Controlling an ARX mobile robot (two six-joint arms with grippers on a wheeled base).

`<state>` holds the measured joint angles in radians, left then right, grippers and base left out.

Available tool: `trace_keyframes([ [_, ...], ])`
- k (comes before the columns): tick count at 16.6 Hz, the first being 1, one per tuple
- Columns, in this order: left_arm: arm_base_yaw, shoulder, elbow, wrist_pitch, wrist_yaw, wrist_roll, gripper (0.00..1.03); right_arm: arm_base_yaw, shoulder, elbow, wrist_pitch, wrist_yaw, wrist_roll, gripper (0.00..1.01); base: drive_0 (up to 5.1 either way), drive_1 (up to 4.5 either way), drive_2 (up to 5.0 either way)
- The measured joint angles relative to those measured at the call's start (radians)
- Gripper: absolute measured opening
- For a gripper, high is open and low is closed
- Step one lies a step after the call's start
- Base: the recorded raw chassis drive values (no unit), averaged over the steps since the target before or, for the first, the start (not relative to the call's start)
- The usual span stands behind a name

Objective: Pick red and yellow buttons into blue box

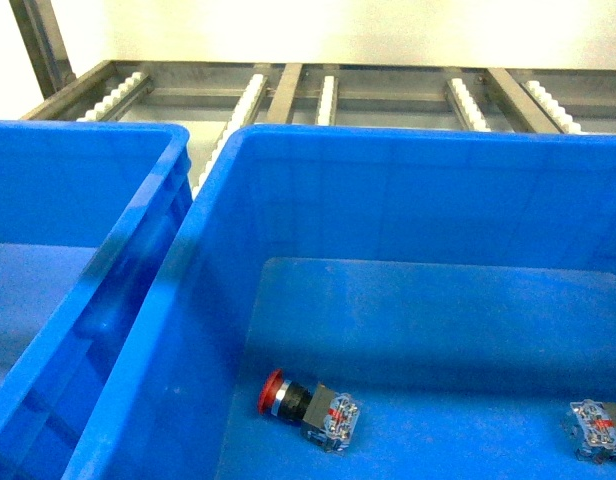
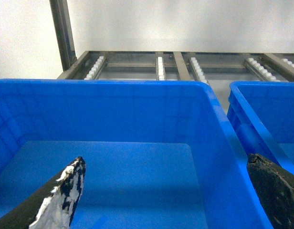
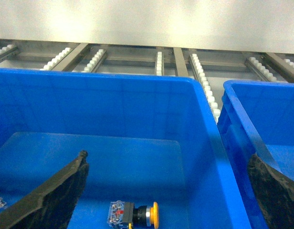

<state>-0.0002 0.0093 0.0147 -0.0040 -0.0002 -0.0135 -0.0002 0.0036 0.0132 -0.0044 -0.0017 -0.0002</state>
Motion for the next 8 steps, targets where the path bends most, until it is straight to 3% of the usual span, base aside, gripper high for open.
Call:
trace_keyframes([
  [8,0.000,0.000,0.000,0.000,0.000,0.000,0.98,0.000,0.000,0.000,0.000,0.000,0.000,0.98,0.0,0.00,0.0],
])
